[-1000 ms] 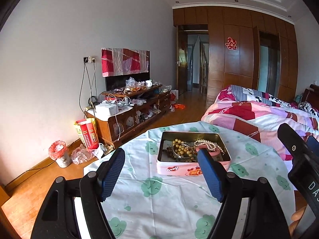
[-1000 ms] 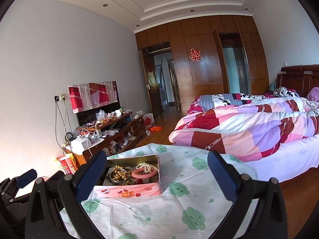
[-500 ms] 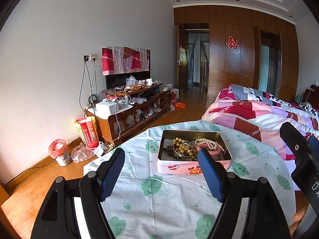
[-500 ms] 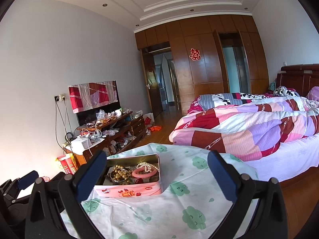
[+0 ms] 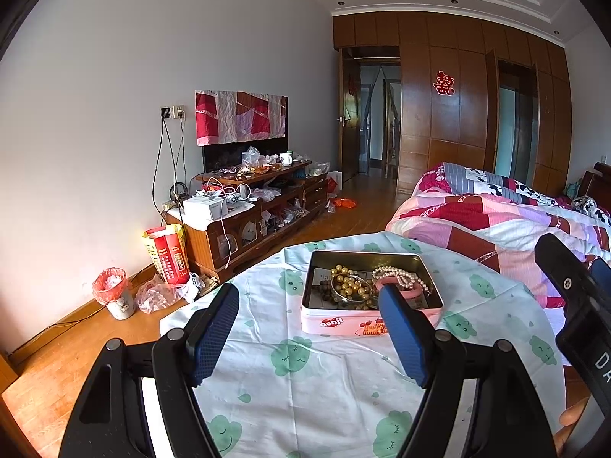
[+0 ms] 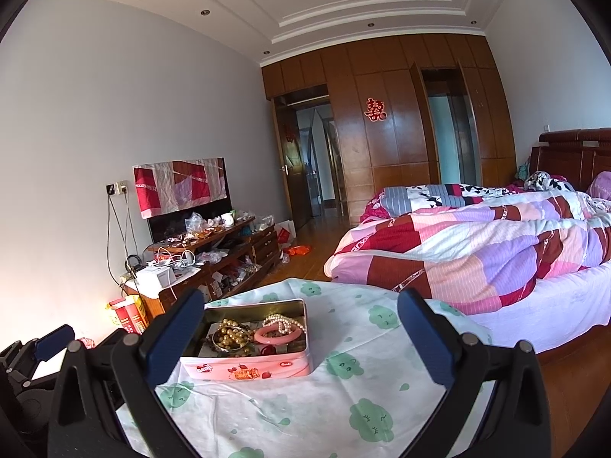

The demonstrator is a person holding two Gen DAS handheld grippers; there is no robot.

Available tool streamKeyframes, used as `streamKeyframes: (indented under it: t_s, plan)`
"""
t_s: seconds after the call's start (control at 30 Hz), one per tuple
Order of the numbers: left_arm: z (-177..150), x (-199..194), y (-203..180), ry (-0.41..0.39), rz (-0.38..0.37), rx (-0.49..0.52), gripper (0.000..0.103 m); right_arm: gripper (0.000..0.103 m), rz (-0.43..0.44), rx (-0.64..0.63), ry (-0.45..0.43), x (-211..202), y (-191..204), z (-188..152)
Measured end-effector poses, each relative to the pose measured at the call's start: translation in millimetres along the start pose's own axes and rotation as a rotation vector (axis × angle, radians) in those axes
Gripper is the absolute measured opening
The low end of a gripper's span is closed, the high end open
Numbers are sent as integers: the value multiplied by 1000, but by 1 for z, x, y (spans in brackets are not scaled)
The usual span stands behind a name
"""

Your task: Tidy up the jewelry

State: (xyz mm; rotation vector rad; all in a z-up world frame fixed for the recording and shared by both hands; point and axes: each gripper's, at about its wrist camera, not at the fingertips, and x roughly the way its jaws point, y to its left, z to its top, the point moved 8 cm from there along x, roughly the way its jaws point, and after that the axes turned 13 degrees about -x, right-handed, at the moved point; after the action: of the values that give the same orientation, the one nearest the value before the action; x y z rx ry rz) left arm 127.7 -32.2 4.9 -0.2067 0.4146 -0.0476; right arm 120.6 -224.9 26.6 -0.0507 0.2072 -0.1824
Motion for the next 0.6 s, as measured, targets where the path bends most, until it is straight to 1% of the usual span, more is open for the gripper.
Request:
streamKeyframes:
  t_s: [0.6]
  plan:
    - [0,-1,0,-1,0,2,76,103,3,5,0,-2,-2,2]
